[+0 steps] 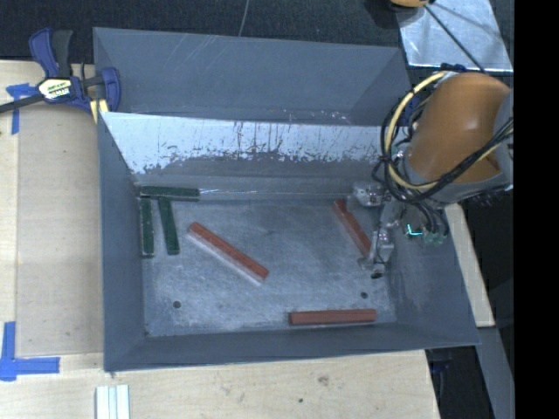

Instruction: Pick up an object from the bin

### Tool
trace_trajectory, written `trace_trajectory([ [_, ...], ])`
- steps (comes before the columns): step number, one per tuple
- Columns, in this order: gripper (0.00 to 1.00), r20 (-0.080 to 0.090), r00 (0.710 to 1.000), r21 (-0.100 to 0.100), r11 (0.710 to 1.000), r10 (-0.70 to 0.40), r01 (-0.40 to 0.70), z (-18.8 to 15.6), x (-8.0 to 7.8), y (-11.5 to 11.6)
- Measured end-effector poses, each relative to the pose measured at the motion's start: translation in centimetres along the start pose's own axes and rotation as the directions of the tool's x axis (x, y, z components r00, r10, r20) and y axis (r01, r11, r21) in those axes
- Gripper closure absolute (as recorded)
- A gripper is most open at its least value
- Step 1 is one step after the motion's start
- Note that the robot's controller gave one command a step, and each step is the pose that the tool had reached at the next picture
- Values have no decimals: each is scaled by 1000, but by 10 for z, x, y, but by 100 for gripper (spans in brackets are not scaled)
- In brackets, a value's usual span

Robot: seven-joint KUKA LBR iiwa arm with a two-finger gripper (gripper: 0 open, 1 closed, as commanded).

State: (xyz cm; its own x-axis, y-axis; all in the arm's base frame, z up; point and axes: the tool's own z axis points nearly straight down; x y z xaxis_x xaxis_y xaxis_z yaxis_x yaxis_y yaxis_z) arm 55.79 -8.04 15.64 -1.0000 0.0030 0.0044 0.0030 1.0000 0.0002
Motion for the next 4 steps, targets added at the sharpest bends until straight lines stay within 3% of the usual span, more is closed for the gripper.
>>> trace_trajectory([
  [1, 0, 8, 1000, 1, 1000, -2, 2, -4, -2, 0],
  [2, 0, 9, 996, 4, 996, -92, 92, 6, -2, 21],
  [3, 0, 6, 981, 1, 981, -196, 196, 17, 9, 63],
  [4, 0, 8, 988, 1, 988, -153, 153, 46, 12, 71],
])
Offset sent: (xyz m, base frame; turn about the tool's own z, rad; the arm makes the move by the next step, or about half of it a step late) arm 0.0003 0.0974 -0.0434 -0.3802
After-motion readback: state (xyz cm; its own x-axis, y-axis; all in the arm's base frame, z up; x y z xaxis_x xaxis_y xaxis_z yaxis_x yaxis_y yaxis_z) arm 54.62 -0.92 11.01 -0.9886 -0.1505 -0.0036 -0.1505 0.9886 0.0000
